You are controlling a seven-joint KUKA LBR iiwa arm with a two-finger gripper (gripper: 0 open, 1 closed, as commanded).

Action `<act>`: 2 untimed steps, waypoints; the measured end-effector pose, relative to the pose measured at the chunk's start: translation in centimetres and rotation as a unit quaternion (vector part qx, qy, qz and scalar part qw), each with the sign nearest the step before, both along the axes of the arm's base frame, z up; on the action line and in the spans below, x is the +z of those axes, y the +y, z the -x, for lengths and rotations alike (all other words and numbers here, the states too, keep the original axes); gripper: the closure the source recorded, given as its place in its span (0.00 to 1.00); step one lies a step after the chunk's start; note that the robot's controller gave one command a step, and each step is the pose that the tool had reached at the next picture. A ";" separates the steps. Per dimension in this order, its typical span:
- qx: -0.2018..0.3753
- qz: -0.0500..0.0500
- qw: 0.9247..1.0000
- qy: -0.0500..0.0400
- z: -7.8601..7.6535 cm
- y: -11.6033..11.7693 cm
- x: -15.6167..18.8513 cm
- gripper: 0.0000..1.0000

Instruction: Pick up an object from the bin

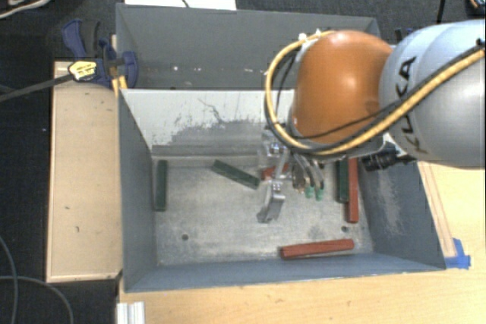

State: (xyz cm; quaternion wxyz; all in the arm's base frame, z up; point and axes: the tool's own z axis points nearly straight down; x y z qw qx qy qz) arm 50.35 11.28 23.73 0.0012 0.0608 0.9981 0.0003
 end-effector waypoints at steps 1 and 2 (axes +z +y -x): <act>-0.007 0.001 1.000 0.003 -6.0 -1.4 -11.3 0.00; -0.003 0.001 1.000 0.002 -8.7 -3.5 -17.0 0.00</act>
Offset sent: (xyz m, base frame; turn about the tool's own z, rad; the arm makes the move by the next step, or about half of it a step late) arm 0.0600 -0.0123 -0.1088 0.0099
